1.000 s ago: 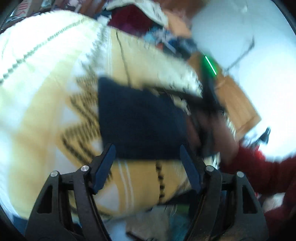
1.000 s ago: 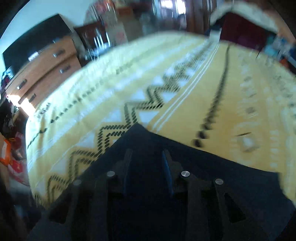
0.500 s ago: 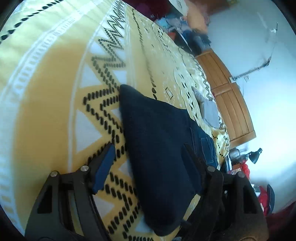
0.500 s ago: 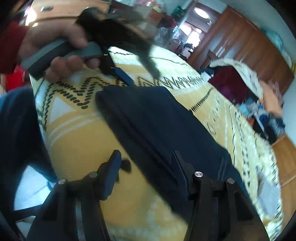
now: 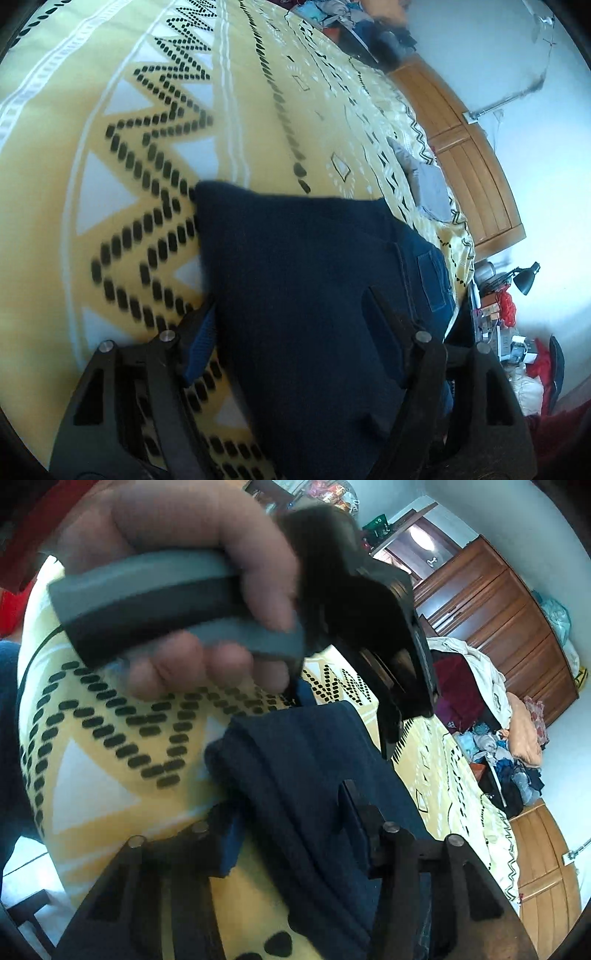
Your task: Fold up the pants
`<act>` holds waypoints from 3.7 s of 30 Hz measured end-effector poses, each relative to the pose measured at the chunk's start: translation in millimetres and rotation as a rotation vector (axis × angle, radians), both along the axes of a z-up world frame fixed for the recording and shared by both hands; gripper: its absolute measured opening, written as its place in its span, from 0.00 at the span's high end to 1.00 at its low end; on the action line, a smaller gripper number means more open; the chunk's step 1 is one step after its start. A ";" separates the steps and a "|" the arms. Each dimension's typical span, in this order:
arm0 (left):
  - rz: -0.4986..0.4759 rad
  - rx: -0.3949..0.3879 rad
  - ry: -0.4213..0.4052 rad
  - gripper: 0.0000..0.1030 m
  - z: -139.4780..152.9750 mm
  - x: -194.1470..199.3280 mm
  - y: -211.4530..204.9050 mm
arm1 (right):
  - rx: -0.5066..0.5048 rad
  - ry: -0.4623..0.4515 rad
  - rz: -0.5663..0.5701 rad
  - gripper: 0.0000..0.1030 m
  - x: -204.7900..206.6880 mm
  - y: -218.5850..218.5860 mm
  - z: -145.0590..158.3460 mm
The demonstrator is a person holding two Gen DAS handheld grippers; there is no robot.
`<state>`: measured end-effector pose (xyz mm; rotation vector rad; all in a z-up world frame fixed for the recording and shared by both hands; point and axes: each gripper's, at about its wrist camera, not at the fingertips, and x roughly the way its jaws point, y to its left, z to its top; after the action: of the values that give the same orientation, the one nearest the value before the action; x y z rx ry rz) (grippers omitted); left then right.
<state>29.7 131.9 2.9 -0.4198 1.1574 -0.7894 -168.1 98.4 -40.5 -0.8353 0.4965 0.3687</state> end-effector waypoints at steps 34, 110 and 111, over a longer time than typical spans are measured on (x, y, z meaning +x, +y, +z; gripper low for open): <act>-0.239 -0.023 -0.329 0.83 125.7 -23.4 -258.6 | 1.032 0.159 -0.380 0.85 2.5 -351.9 124.5; -0.695 0.009 -0.087 0.55 32.0 -191.0 -396.3 | 1.011 0.322 -0.830 0.63 -141.5 -631.4 -34.5; -0.663 0.005 -0.118 0.55 39.9 -185.1 -389.4 | 1.006 0.292 -0.823 0.63 -145.1 -630.6 -28.1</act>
<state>-155.4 -257.4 42.8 0.0315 1.1950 -1.3638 -313.2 -532.2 -68.6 0.4254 0.7735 -0.0575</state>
